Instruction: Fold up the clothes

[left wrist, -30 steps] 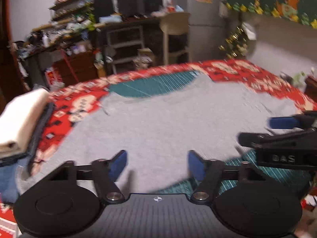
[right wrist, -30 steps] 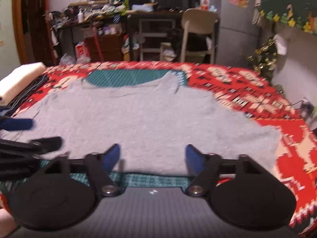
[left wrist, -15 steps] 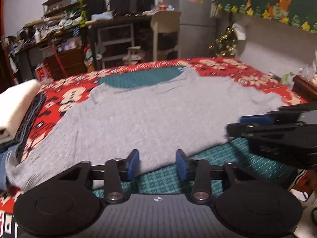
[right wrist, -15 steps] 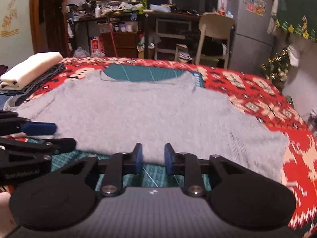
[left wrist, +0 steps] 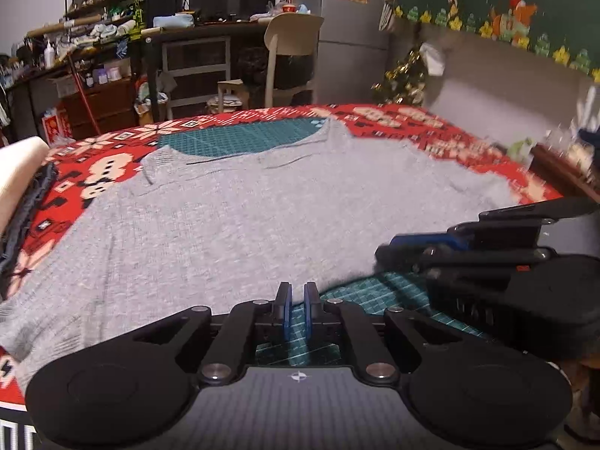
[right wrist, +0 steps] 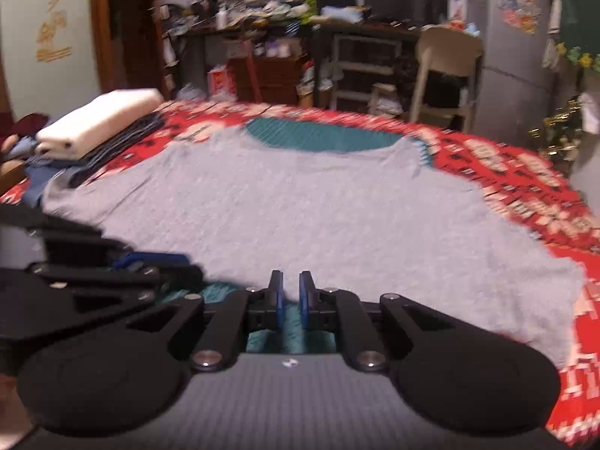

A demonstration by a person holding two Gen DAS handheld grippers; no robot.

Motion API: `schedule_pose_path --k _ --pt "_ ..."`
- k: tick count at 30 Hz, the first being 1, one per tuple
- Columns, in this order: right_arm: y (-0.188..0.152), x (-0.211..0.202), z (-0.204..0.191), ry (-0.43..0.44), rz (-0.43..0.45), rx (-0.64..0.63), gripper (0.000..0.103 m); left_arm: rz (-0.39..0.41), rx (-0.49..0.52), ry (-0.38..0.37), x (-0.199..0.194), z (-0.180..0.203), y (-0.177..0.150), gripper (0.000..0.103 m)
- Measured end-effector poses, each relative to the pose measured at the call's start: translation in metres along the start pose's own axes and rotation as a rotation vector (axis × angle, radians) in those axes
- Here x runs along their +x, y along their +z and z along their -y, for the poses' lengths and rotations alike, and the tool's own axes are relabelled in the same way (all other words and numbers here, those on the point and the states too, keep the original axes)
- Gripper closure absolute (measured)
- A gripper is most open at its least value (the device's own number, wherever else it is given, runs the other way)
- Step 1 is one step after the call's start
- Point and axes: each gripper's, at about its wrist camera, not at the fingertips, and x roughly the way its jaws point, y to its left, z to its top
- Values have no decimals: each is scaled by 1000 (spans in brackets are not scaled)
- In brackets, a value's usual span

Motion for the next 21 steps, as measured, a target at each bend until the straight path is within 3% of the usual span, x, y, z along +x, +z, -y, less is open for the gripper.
schedule_pose_path --k 4,7,12,21 --pt "-2 8 18 -60 -36 41 93 11 -30 -26 8 -2 9 95" --pt "-8 4 20 -54 -37 36 93 -26 -15 -17 15 1 7 94" --pt "-6 -6 32 -45 -30 88 92 -15 44 9 11 9 1 93" --pt "-10 -5 43 -80 -67 95 91 -34 -23 -23 12 -1 4 92"
